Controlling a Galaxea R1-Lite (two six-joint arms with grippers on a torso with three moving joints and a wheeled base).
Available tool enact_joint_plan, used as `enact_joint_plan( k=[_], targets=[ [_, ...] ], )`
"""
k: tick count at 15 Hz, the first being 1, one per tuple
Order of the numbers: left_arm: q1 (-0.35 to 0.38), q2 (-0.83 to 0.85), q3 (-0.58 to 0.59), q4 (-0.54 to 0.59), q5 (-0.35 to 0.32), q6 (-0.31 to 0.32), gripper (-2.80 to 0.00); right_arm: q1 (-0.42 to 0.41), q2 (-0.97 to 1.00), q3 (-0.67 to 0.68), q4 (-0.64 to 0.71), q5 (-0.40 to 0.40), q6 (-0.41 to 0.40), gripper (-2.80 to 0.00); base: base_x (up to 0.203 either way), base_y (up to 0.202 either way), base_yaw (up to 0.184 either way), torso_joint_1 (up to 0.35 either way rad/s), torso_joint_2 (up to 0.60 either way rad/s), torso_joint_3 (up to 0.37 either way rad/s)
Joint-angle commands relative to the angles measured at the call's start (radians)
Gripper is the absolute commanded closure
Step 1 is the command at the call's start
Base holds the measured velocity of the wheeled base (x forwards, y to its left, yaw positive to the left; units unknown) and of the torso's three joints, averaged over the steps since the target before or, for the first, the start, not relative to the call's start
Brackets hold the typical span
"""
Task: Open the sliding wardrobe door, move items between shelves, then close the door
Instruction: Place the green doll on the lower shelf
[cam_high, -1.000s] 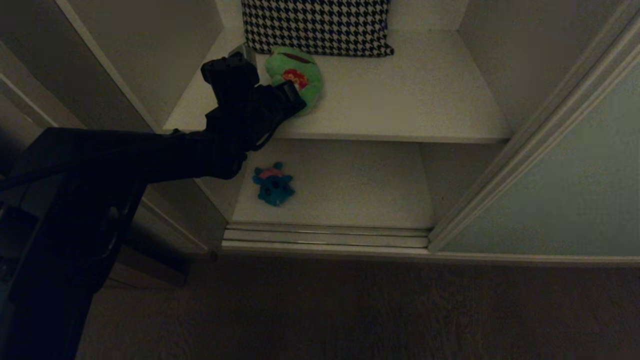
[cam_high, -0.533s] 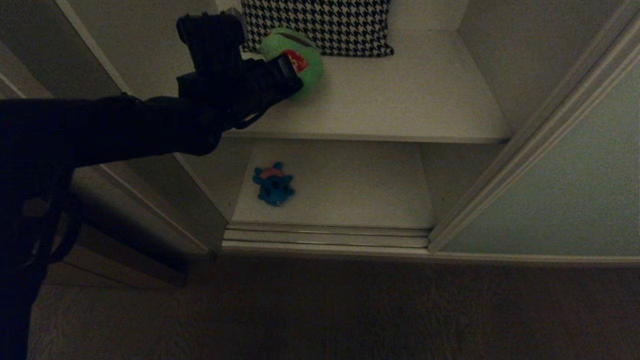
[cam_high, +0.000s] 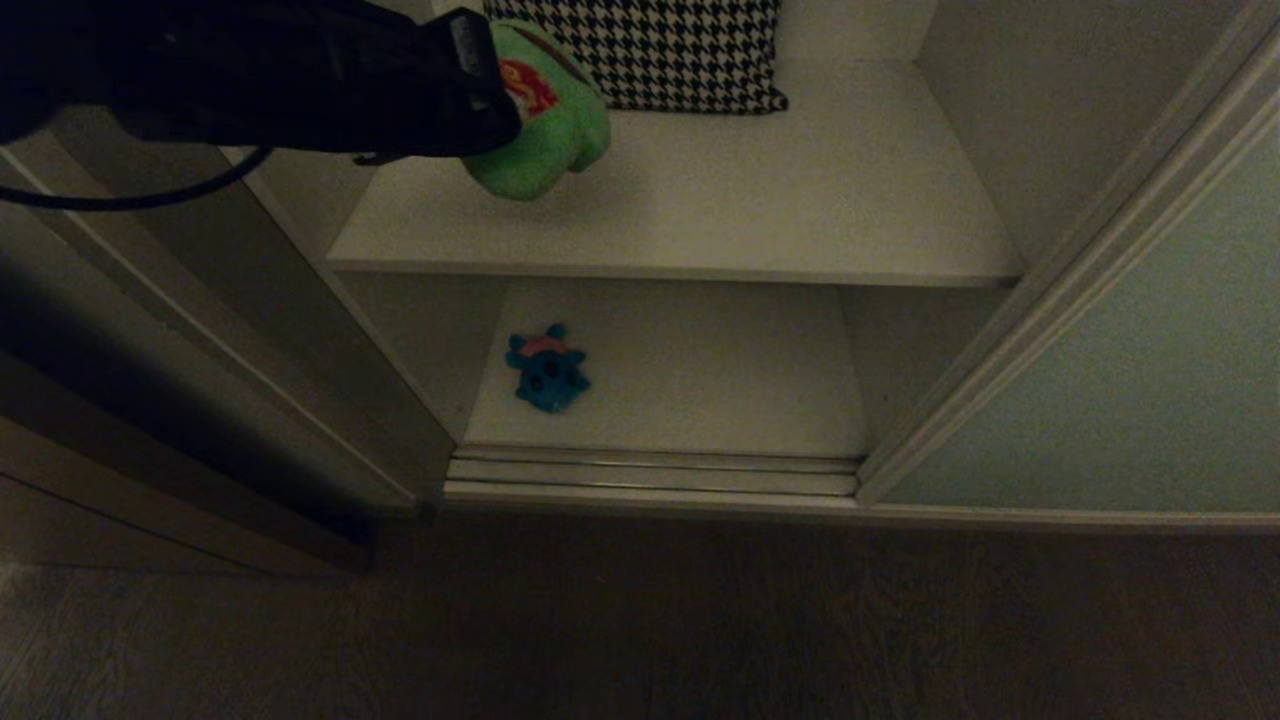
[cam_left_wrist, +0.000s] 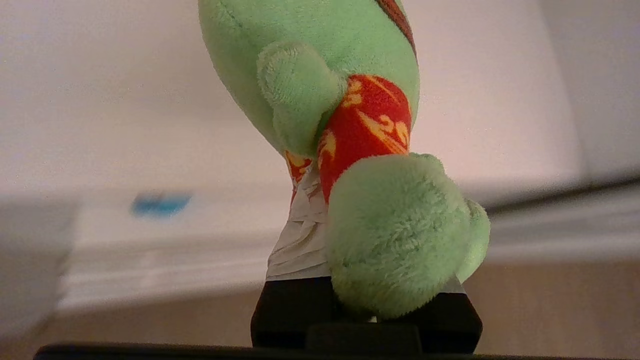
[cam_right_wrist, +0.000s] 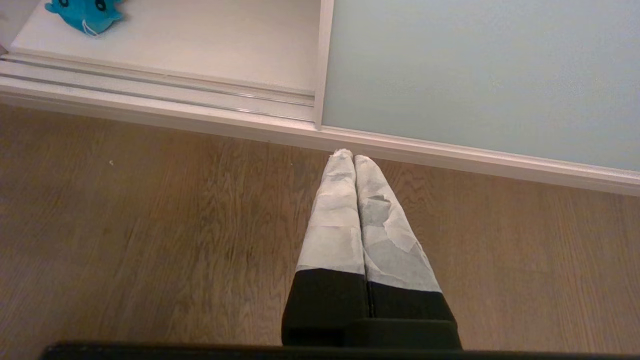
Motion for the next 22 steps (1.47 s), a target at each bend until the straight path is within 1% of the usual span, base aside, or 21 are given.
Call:
enact_joint_plan(
  k=[1,5,8,9,10,12,13,15,16,17,18,19,20,22],
  targets=[
    [0.006,-0.191,0.103,0.033,0.002,0.017,0.00,0.000,-0.001,0.000,0.000,0.000,-0.001,0.00,0.000,0.000,0.000,0.000,0.00,0.000],
    [0.079,-0.455,0.454,0.049,0.005,0.115,0.00,0.000,-0.001,0.000,0.000,0.000,-0.001,0.00,0.000,0.000,0.000,0.000,0.00,0.000],
    [0.112,-0.687,0.737,0.054,0.005,0.137,0.00,0.000,-0.001,0.000,0.000,0.000,-0.001,0.00,0.000,0.000,0.000,0.000,0.00,0.000],
    [0.136,-0.765,0.844,0.054,0.001,0.141,0.00,0.000,-0.001,0.000,0.000,0.000,-0.001,0.00,0.000,0.000,0.000,0.000,0.00,0.000],
    [0.174,-0.838,0.937,0.055,-0.013,0.144,0.00,0.000,-0.001,0.000,0.000,0.000,-0.001,0.00,0.000,0.000,0.000,0.000,0.00,0.000],
    [0.267,-0.994,1.126,0.055,-0.096,0.149,0.00,0.000,-0.001,0.000,0.000,0.000,-0.001,0.00,0.000,0.000,0.000,0.000,0.00,0.000],
    [0.292,-1.068,1.203,0.054,-0.124,0.151,0.00,0.000,-0.001,0.000,0.000,0.000,-0.001,0.00,0.000,0.000,0.000,0.000,0.00,0.000],
    [0.330,-1.221,1.350,0.051,-0.157,0.162,0.00,0.000,-0.001,0.000,0.000,0.000,-0.001,0.00,0.000,0.000,0.000,0.000,0.00,0.000],
    [0.344,-1.302,1.427,0.047,-0.166,0.190,0.00,0.000,-0.001,0.000,0.000,0.000,-0.001,0.00,0.000,0.000,0.000,0.000,0.00,0.000],
    [0.357,-1.367,1.512,0.039,-0.171,0.233,0.00,0.000,-0.001,0.000,0.000,0.000,-0.001,0.00,0.000,0.000,0.000,0.000,0.00,0.000],
    [0.369,-1.402,1.588,0.004,-0.174,0.264,0.00,0.000,-0.001,0.000,0.000,0.000,-0.001,0.00,0.000,0.000,0.000,0.000,0.00,0.000],
    [0.378,-1.408,1.639,-0.049,-0.171,0.264,0.00,0.000,-0.001,0.000,0.000,0.000,-0.001,0.00,0.000,0.000,0.000,0.000,0.00,0.000],
    [0.402,-1.428,1.669,-0.078,-0.166,0.253,0.00,0.000,-0.001,0.000,0.000,0.000,-0.001,0.00,0.000,0.000,0.000,0.000,0.00,0.000],
    [0.446,-1.538,1.715,-0.090,-0.166,0.251,0.00,0.000,-0.001,0.000,0.000,0.000,-0.001,0.00,0.000,0.000,0.000,0.000,0.00,0.000]
  ],
)
